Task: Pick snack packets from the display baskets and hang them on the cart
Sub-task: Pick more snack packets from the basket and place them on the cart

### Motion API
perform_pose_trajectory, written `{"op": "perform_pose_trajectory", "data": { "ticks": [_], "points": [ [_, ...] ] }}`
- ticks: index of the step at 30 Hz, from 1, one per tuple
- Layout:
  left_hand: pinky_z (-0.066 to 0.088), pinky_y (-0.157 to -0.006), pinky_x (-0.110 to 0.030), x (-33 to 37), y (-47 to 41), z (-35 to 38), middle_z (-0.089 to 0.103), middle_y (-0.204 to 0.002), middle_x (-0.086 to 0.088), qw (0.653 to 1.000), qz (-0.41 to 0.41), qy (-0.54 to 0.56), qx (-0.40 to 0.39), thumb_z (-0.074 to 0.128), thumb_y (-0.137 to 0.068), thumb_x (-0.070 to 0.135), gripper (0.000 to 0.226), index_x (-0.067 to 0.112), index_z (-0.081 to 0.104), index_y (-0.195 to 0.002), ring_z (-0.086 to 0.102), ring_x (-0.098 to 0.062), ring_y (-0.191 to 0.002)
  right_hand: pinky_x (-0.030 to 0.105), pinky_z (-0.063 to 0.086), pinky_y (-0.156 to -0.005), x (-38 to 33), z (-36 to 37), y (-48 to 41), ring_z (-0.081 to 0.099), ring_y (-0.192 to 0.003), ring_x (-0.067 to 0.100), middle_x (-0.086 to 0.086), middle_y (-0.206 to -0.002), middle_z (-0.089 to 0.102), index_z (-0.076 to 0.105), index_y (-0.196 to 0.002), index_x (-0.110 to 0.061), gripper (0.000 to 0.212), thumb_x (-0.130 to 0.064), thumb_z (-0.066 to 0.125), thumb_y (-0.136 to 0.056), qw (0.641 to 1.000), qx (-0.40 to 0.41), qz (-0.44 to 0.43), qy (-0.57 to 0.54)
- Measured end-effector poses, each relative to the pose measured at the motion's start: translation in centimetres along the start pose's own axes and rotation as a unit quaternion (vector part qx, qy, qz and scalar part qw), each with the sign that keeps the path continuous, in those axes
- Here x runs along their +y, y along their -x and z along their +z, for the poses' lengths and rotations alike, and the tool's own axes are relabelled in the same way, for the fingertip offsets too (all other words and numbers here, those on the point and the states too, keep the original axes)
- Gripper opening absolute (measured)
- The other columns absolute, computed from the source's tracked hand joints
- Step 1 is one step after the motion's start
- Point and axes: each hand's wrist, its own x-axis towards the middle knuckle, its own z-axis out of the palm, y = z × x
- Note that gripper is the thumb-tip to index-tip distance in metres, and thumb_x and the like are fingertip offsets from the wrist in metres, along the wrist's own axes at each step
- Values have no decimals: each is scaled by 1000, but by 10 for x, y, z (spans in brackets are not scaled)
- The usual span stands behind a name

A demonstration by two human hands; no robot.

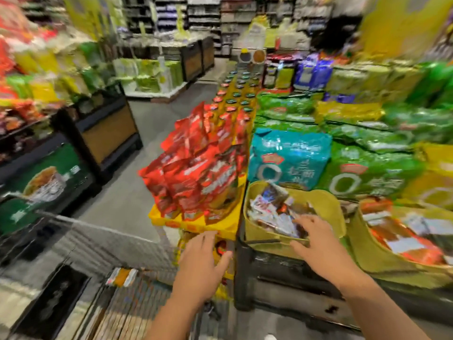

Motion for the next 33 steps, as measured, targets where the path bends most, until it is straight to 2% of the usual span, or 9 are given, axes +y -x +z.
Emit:
{"op": "perform_pose_trajectory", "data": {
  "ticks": [4,7,11,16,21,24,28,31,33],
  "points": [
    [32,-117,-35,43,-52,25,47,-147,3,995,92,-37,-21,29,-90,70,76,25,45,-149,40,-21,-138,31,32,-112,50,-22,-15,39,-134,19,-4,-140,47,52,-140,-28,51,-38,68,-93,998,20,54,-6],
    [34,-116,-37,70,-84,37,55,-140,2,988,139,-58,-28,32,-90,67,71,24,55,-141,46,-23,-134,34,35,-110,80,-35,-38,41,-133,20,-2,-141,47,50,-140,-26,52,-40,67,-93,997,-1,77,-7],
    [51,-101,-35,93,-114,43,67,-120,14,969,207,-133,-18,40,-89,64,54,32,67,-125,60,-18,-117,31,36,-108,99,-39,-74,42,-133,17,-6,-143,46,48,-143,-27,54,-41,66,-94,996,-24,79,-30],
    [39,-108,-33,97,-144,54,59,-135,9,942,219,-126,-220,54,-101,45,39,34,55,-139,45,-15,-127,32,35,-112,106,-36,-115,40,-139,18,-5,-157,35,34,-154,-29,72,-58,60,-93,991,-122,60,-12],
    [38,-104,-26,107,-169,51,59,-141,12,937,193,-118,-268,62,-98,41,44,37,56,-142,46,-14,-129,34,34,-116,108,-34,-136,37,-144,21,-1,-161,32,23,-159,-28,86,-65,59,-89,978,-202,27,31],
    [46,-94,-30,110,-173,50,68,-120,14,949,175,-104,-240,63,-98,38,23,33,70,-119,57,-12,-116,36,42,-109,106,-27,-141,47,-135,24,2,-152,44,36,-153,-25,71,-56,57,-92,977,-200,11,72],
    [49,-81,-37,103,-163,39,63,-91,17,983,123,-5,-137,61,-98,36,8,30,65,-96,60,-8,-91,36,51,-94,101,-26,-146,57,-119,30,6,-129,58,60,-128,-19,33,-25,49,-98,974,-196,-14,115],
    [49,-69,-37,100,-156,28,65,-78,10,997,55,52,-23,60,-100,32,10,26,59,-92,62,-9,-76,37,56,-89,102,-37,-150,63,-108,29,10,-118,67,72,-115,-11,29,-17,49,-98,980,-191,23,59],
    [45,-62,-28,101,-156,24,66,-73,6,992,3,117,42,57,-100,29,11,24,57,-91,61,-7,-68,38,56,-84,110,-46,-148,66,-97,28,13,-108,71,74,-106,-8,26,-17,51,-97,987,-149,59,-14]
  ]
}}
